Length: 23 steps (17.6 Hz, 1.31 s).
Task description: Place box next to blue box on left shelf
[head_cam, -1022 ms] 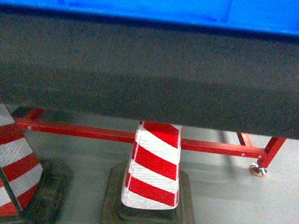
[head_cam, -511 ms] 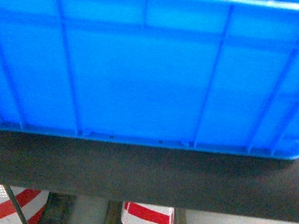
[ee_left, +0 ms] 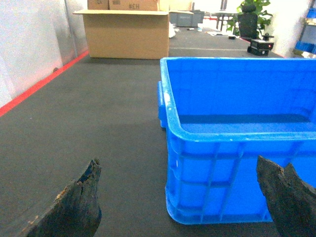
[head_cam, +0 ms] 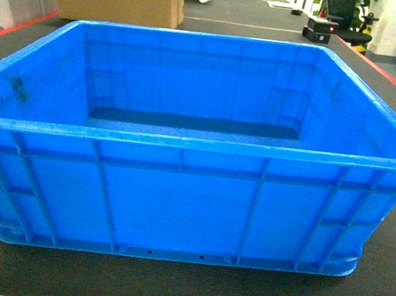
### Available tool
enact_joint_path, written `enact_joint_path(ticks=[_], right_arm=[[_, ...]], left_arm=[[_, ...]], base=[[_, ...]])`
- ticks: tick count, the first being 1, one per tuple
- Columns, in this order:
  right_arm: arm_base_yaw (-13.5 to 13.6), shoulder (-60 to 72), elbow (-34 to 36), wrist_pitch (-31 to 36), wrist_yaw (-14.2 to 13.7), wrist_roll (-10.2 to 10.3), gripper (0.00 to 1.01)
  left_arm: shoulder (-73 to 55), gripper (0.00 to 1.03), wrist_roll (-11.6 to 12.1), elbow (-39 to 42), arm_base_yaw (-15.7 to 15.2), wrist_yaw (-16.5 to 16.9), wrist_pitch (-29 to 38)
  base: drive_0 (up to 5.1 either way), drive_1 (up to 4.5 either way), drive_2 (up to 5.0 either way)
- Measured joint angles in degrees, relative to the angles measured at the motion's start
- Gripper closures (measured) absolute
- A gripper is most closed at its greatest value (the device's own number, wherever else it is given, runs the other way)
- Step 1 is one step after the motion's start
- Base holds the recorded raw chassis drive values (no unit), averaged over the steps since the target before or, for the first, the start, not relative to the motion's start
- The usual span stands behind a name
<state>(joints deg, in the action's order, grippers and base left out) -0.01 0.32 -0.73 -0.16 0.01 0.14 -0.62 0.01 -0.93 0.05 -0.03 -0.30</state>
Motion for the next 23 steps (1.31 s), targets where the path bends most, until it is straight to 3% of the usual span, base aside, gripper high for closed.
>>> enact_joint_path(ticks=[23], right_arm=[[0.0, 0.0, 0.0, -0.2, 0.0, 0.0, 0.03]], left_arm=[[0.0, 0.05, 0.0, 0.0, 0.0, 0.0, 0.0]], base=[[0.0, 0.00, 0.0]])
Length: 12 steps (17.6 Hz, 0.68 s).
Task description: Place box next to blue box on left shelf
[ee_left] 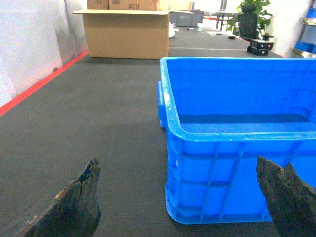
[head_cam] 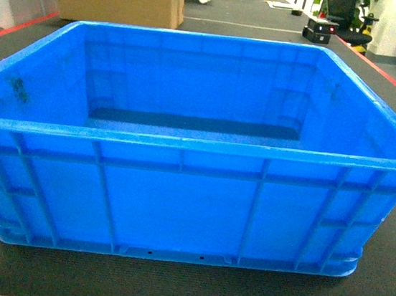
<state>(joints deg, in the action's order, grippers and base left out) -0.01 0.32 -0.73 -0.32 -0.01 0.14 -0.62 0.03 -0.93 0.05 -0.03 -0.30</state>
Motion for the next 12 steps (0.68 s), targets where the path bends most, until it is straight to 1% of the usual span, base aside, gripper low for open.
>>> enact_joint_path(ticks=[12], right_arm=[[0.0, 0.0, 0.0, 0.0, 0.0, 0.0, 0.03]], left_arm=[[0.0, 0.05, 0.0, 0.0, 0.0, 0.0, 0.0]], base=[[0.0, 0.00, 0.0]])
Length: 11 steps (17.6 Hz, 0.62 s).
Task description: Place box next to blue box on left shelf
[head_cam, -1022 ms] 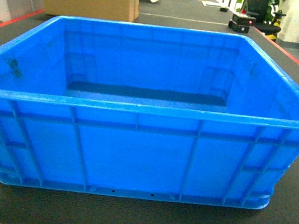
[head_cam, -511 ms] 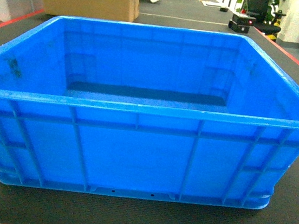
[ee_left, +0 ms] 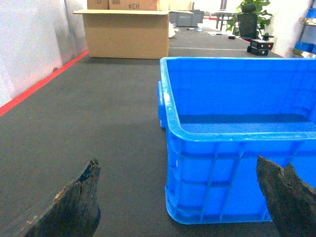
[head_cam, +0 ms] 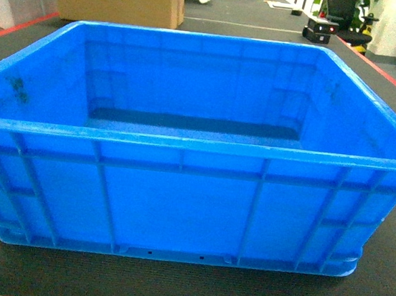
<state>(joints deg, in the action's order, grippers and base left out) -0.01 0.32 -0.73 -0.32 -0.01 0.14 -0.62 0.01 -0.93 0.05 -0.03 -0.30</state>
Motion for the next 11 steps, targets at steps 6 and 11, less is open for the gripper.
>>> enact_joint_path(ticks=[6, 11], right_arm=[[-0.5, 0.3, -0.4, -2.3, 1.3, 0.5, 0.03], [-1.3, 3.3, -1.1, -5.5, 4.0, 1.9, 0.03]], left_arm=[[-1.2, 0.05, 0.7, -0.5, 3.3, -7.6, -3.0], [-3.8, 0.05, 1.4, -1.0, 6.3, -16.1, -2.7]], base=[[0.0, 0.00, 0.0], [0.0, 0.00, 0.0]])
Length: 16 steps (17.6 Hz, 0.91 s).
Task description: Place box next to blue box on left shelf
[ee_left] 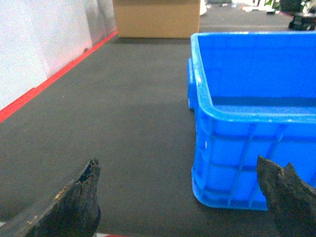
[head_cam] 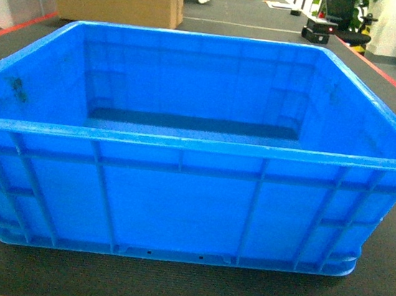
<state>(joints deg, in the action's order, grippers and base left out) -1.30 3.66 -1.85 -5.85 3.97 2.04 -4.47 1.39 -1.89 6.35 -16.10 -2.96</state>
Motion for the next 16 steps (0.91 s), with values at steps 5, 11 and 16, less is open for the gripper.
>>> enact_joint_path(ticks=[5, 11, 16], right_arm=[[1.7, 3.0, -0.8, 2.8, 0.1, 2.5, 0.03], [7.9, 32.0, -11.5, 25.4, -6.0, 1.7, 0.03], [11.8, 72.3, -38.5, 25.2, -7.5, 0.1, 0.03]], left_arm=[[-3.8, 0.05, -0.5, -0.2, -2.6, -3.7, 4.7], [-30.4, 0.05, -0.8, -8.5, -6.8, 1.9, 27.2], [-66.6, 0.05, -5.2, -28.6, -7.8, 5.2, 33.9]], base=[[0.0, 0.00, 0.0], [0.0, 0.00, 0.0], [0.0, 0.00, 0.0]])
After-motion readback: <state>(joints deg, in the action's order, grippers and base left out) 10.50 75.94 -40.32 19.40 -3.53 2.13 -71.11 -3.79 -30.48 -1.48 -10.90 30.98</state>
